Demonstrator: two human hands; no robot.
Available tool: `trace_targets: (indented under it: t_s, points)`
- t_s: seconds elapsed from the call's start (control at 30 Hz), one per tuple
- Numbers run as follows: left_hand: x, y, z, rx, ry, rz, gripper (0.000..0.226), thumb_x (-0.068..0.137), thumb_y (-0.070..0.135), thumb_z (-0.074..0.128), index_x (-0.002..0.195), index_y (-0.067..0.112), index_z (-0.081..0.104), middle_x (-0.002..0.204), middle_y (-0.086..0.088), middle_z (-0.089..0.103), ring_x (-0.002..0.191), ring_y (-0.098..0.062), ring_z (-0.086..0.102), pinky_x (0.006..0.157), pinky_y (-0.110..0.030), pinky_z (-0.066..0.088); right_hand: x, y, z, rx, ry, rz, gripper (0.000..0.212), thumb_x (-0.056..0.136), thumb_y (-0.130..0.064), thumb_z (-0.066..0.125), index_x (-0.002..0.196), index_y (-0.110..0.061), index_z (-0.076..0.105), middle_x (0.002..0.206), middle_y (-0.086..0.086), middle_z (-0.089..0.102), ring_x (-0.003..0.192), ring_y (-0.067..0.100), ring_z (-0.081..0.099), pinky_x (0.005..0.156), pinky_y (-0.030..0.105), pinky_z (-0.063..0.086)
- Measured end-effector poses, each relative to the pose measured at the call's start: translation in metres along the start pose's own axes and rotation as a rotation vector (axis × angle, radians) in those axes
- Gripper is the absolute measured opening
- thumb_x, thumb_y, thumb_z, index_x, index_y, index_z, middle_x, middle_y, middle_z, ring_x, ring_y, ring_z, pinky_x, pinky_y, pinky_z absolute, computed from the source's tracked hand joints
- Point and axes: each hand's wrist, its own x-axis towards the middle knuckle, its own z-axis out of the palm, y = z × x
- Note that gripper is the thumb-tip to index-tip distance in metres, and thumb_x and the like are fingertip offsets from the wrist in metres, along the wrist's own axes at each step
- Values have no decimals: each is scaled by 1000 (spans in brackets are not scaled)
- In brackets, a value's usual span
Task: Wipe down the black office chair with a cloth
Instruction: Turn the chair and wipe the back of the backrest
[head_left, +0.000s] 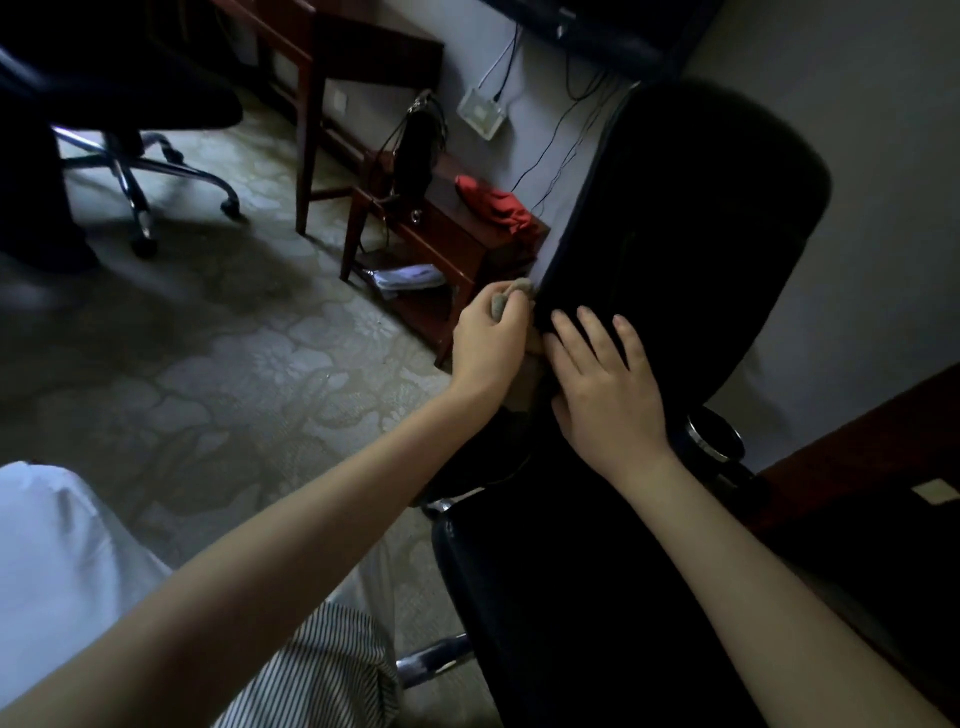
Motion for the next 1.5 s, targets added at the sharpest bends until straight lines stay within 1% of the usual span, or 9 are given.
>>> trace_targets:
  t_s: [0.17,0.3,0.47,0.77,0.93,1.0,1.13,1.3,1.5]
  points:
    - [13,9,-8,86,-109,-8,17,91,19,51,91,26,67,86,6,67,92,-13,63,94,-35,49,-3,11,-3,55,-40,56,62,64,-12,74,124,-9,59,129,13,58,120,33,53,105,45,22]
    - [14,16,-11,88,-197,-71,16,93,16,51,87,14,64,79,-4,62,72,-10,57,70,-20,48,0,10,-6,118,-51,139,59,68,-13,70,126,-12,58,128,12,58,118,32,54,104,43,22]
    - [14,25,-16,143,-246,-127,20,93,20,53,79,6,57,72,-10,49,72,-17,47,61,-24,42,10,-9,-21,192,-53,174,57,69,-20,52,126,-15,60,129,8,59,117,28,56,103,44,38]
    - [-16,29,-30,163,-305,-103,16,95,23,51,85,12,55,68,-10,47,66,-17,46,59,-22,43,9,-15,-54,172,-38,157,63,61,-16,76,122,-14,63,130,9,58,118,28,56,101,47,40]
    - [-43,37,-48,214,-371,-66,19,94,20,52,82,13,64,74,-7,58,73,-14,54,69,-28,46,-17,-26,-71,191,-11,103,50,73,-18,56,123,-14,62,134,7,55,121,25,54,104,41,38]
    - [-54,39,-55,319,-358,79,17,92,22,54,79,17,64,72,-1,61,72,-12,57,74,-33,47,-33,-29,-76,248,4,125,52,77,-20,40,125,-14,59,136,6,53,122,24,50,106,39,32]
    - [-92,59,-52,365,-169,585,30,85,29,50,103,11,65,96,0,59,85,-10,56,80,-28,48,-65,-30,-81,334,82,219,50,77,-21,41,124,-13,56,132,10,55,117,24,45,101,37,29]
    - [-108,127,-14,698,-129,1269,30,82,24,55,106,9,66,99,-9,61,79,-20,60,62,-23,43,-81,-30,-96,358,199,444,44,80,-16,40,118,-11,60,121,7,62,108,23,56,96,36,34]
    - [-99,137,-8,588,-155,1083,35,83,29,49,106,9,65,100,-7,59,83,-16,56,69,-25,45,-80,-19,-117,446,274,552,46,80,-19,40,120,-11,59,126,6,59,115,16,45,97,31,29]
